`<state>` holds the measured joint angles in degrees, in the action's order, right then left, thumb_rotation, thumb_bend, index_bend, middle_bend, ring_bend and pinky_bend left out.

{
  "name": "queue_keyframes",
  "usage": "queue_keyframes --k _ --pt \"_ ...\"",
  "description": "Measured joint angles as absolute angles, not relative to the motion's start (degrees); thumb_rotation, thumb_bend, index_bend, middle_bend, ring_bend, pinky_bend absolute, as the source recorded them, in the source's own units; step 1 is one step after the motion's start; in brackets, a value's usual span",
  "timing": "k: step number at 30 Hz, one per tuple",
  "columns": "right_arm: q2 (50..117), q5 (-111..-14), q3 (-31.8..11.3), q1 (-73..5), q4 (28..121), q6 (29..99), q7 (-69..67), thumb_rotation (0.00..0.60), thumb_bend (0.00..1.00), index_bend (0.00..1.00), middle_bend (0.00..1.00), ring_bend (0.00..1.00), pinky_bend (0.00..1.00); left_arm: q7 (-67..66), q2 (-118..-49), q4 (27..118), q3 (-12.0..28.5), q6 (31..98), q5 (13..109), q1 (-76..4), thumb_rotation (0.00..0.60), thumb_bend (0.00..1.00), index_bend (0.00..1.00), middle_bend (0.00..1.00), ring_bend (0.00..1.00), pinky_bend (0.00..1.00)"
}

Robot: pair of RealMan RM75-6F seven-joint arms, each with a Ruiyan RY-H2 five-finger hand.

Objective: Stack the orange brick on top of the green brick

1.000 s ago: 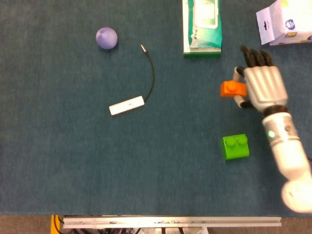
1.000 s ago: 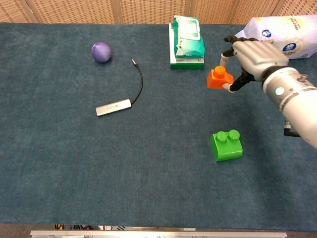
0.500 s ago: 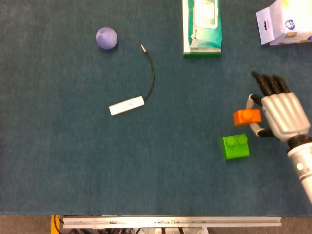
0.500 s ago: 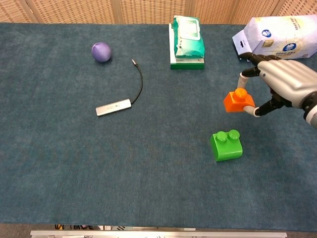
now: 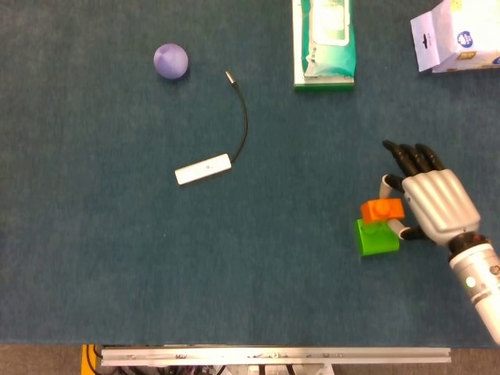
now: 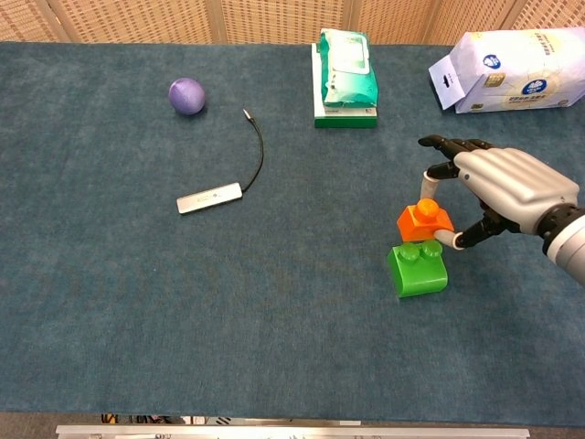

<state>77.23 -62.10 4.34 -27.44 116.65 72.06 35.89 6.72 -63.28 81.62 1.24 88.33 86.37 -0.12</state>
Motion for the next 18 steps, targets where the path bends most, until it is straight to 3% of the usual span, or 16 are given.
queue_keyframes --k 18 --pt "77.51 -62.2 4.64 -26.04 116.42 70.79 37.58 0.6 0.32 0.48 0.04 0.0 0.0 6.77 -63.54 81.56 1.18 88.39 86.25 0.05 0.6 0.0 0.54 0.51 0.45 0.55"
